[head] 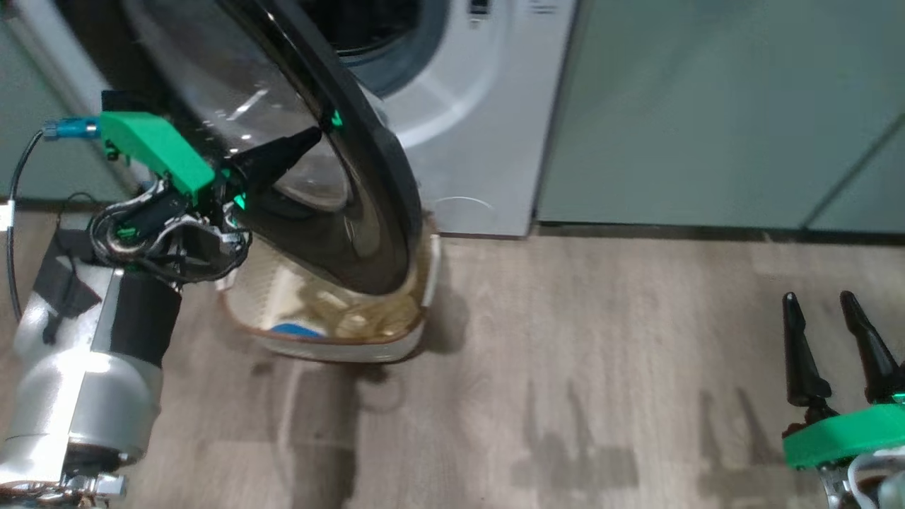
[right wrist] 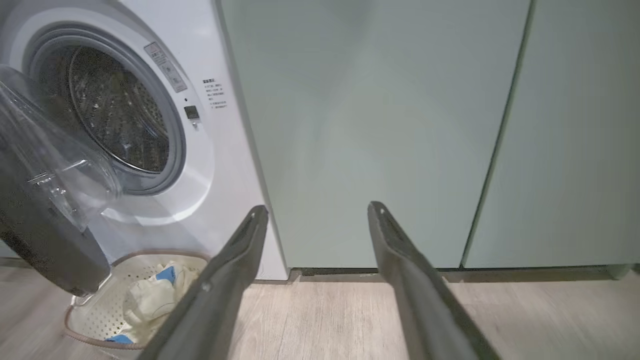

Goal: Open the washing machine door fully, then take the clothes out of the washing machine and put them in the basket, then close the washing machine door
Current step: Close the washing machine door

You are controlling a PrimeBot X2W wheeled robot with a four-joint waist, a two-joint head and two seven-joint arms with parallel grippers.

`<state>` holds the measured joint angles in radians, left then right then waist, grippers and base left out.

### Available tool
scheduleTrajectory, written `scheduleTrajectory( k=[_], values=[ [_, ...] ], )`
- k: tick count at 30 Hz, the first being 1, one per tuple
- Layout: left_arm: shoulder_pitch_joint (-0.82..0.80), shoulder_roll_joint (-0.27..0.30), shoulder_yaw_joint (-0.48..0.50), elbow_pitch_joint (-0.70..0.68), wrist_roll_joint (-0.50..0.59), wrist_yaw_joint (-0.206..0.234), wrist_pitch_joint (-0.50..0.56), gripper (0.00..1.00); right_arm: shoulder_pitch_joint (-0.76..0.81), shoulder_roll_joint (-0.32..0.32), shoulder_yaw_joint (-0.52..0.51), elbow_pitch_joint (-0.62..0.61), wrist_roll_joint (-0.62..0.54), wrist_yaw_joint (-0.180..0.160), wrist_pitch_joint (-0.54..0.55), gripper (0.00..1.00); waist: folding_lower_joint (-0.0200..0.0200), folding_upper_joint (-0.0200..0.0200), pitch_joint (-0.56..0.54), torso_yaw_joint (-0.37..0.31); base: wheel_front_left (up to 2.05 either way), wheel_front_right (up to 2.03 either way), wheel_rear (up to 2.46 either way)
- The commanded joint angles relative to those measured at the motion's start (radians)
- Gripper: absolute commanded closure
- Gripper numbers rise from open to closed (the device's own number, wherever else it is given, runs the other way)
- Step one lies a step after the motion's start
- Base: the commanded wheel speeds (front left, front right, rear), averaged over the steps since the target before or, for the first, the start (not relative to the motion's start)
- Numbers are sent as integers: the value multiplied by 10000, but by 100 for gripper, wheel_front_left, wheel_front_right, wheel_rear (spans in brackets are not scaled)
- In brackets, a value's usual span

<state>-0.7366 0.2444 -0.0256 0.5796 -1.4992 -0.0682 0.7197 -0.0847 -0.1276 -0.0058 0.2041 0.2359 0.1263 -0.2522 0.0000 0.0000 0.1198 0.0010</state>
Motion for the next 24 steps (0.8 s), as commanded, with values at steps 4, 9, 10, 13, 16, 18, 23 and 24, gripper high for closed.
scheduleTrajectory(
  k=[4,9,10,13,16,18,23,24],
  values=[
    [-163,473,514,-500,-82,-166,-245,100,-287,-37,66,-396,-61,44,-96,0,0,0,135,-958,0,0,0],
    [-90,418,623,-502,-121,-279,-404,100,-261,12,51,-431,-57,44,-96,0,0,0,121,-1287,0,0,0],
    [-78,397,639,-504,-131,-307,-433,100,-253,18,47,-431,-57,44,-96,0,0,0,114,-1324,0,0,0],
    [-48,373,673,-498,-133,-392,-506,100,-250,23,47,-424,-51,44,-96,0,0,0,103,-1381,0,0,0],
    [39,388,690,-511,-63,-474,-635,100,-249,38,17,-433,-51,44,-96,0,0,0,94,-1371,0,0,0],
    [100,413,712,-527,10,-517,-771,100,-247,48,-17,-443,-52,44,-96,0,0,0,90,-1315,0,0,0],
    [219,478,811,-522,209,-576,-1219,43,-236,67,-40,-439,-54,44,-96,0,0,0,55,-1141,0,0,0],
    [272,518,817,-497,288,-585,-1325,0,-231,74,-41,-432,-56,44,-96,0,0,0,39,-1098,0,0,0]
  ],
)
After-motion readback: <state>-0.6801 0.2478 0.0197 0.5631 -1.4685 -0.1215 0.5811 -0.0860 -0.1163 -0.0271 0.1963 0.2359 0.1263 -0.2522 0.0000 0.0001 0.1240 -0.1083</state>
